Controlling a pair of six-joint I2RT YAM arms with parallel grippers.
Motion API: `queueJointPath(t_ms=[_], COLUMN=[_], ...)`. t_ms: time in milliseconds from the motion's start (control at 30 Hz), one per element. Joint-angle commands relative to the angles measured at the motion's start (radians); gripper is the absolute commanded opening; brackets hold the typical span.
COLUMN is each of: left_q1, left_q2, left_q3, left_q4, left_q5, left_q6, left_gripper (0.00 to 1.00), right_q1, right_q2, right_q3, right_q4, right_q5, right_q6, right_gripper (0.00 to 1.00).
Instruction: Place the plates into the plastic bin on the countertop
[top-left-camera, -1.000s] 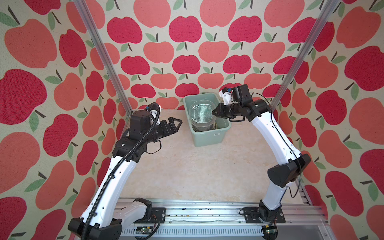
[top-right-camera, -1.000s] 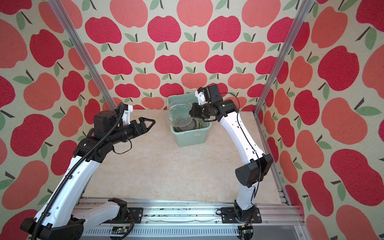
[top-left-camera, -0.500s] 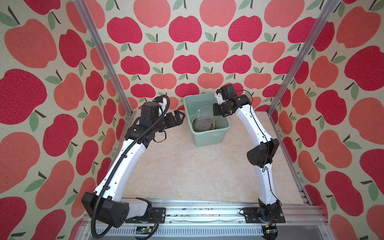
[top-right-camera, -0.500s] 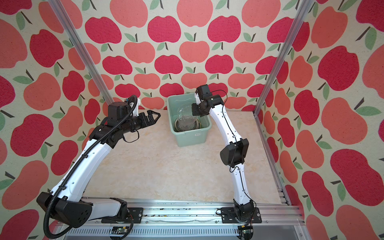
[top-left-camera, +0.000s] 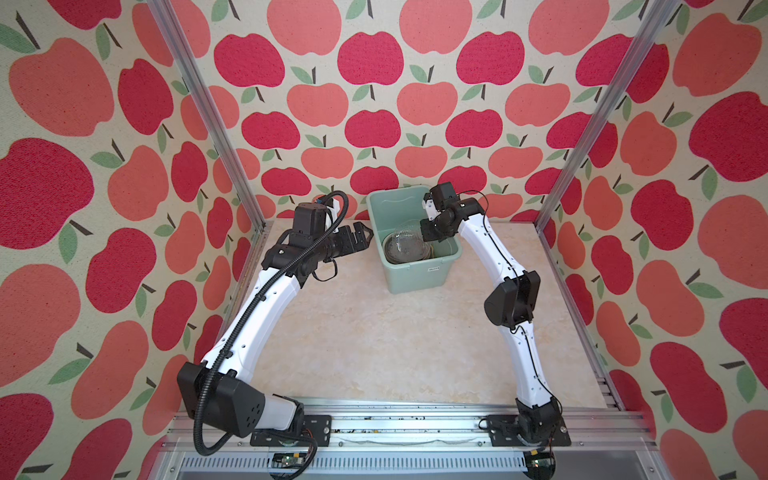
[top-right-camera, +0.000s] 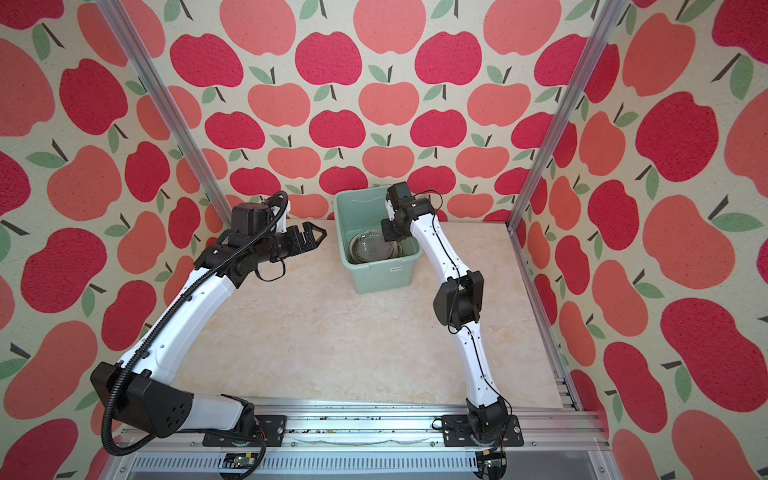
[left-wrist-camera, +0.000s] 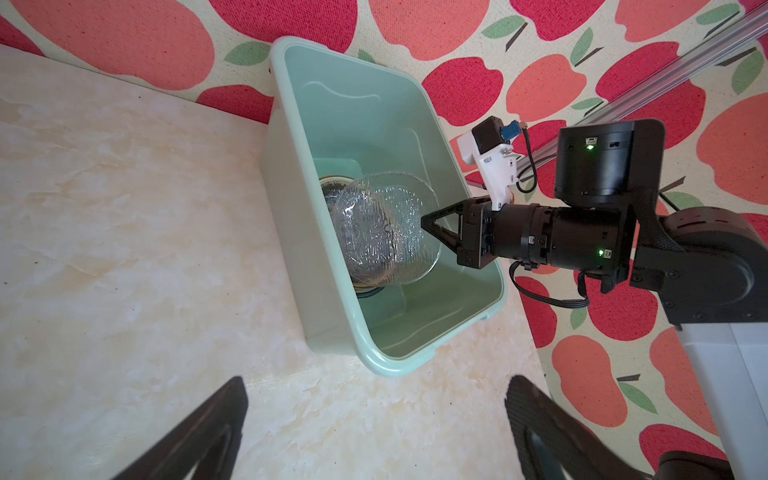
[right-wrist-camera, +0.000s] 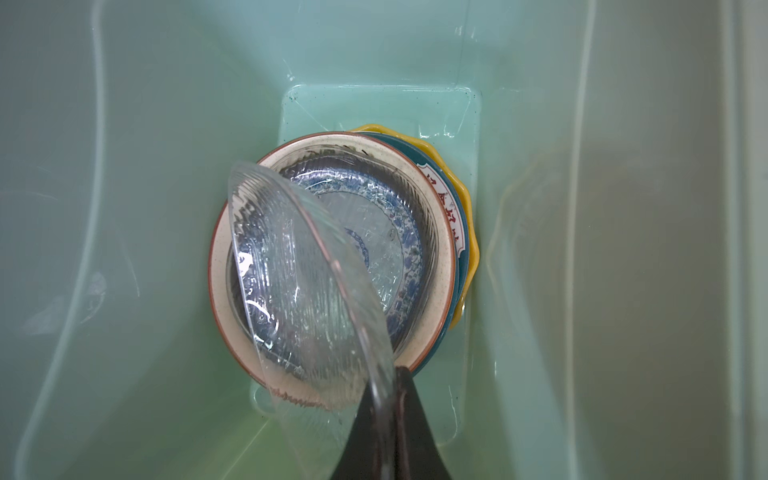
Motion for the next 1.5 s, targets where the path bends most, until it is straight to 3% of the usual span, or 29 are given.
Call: queueJointPath(t_ms=[0, 567, 700, 967, 1167, 1300, 1467], left_q1=[0.0, 0.0, -0.001, 0.0, 0.016, 0.124, 0.44], left_q2=[0.027, 0.039, 0.017, -0.077, -0.195, -0.301, -0.448], left_q3=[0.045, 0.065, 0.067, 0.084, 0.06, -0.039, -0.3], left_q4=[0.01, -0.011, -0.019, -0.063, -0.134, -0.155, -0.108], left_q5=[0.016, 0.017, 0.007, -0.073, -0.232, -0.339, -0.34], left_q6=[0.02, 0.007, 0.012, 0.056, 0.106, 0.073, -0.05], left_gripper=[0.99, 0.99, 0.99, 0.99, 0.99, 0.99, 0.99], right_q1=[-0.004, -0.012, -0.012, -0.005, -0.004, -0.013, -0.05], right_q2=[0.033, 0.05, 0.02, -0.158, -0.381, -0.584, -0.902], right_q3=[0.018, 0.022, 0.028, 0.033, -0.076, -0.293, -0.729], right_q4=[0.027, 0.048, 0.037, 0.026, 0.057, 0.139, 0.358], right_q5=[-0.006, -0.041, -0.033, -0.06, -0.11, -0.057, 0.084], right_q6=[-0.023, -0.01, -0.007, -0.015, -0.048, -0.106, -0.159], right_gripper=[0.08, 0.28, 0.39, 0.55, 0.58, 0.6, 0.66])
